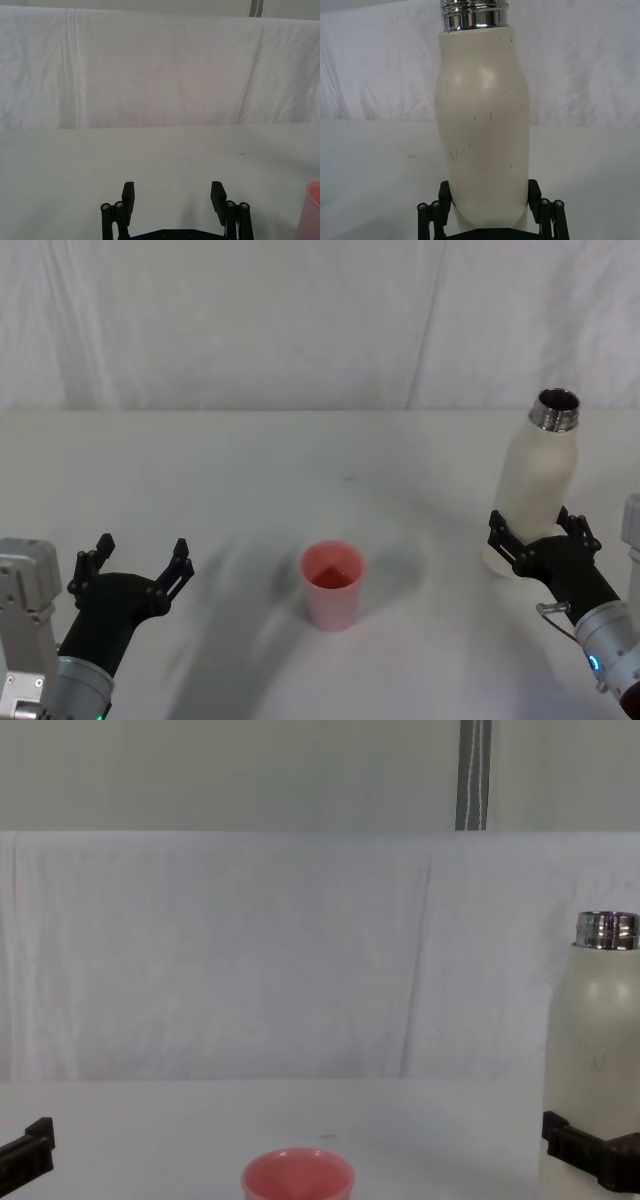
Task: Grasp the thermos with one hand and pour water into the cup lid.
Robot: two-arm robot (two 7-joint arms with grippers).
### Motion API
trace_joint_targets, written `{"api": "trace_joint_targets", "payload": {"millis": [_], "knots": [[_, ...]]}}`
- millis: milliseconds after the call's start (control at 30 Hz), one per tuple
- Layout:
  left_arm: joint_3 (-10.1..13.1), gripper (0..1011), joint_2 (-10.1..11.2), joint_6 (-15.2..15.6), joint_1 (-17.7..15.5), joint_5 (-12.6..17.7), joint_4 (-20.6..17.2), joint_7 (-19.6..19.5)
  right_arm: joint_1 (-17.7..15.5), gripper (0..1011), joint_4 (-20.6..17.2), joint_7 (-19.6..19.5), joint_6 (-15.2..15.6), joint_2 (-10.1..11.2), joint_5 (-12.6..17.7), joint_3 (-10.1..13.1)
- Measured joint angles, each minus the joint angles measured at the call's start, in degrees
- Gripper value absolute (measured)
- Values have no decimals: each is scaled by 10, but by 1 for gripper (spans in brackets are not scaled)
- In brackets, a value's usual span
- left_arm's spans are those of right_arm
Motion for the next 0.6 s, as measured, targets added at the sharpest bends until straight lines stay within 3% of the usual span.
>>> {"api": "trace_joint_targets", "payload": {"millis": [600], "knots": [[0,1001,0,0,0,0,0,0,10,950,13,5,-1,-5,-3,-3]]}}
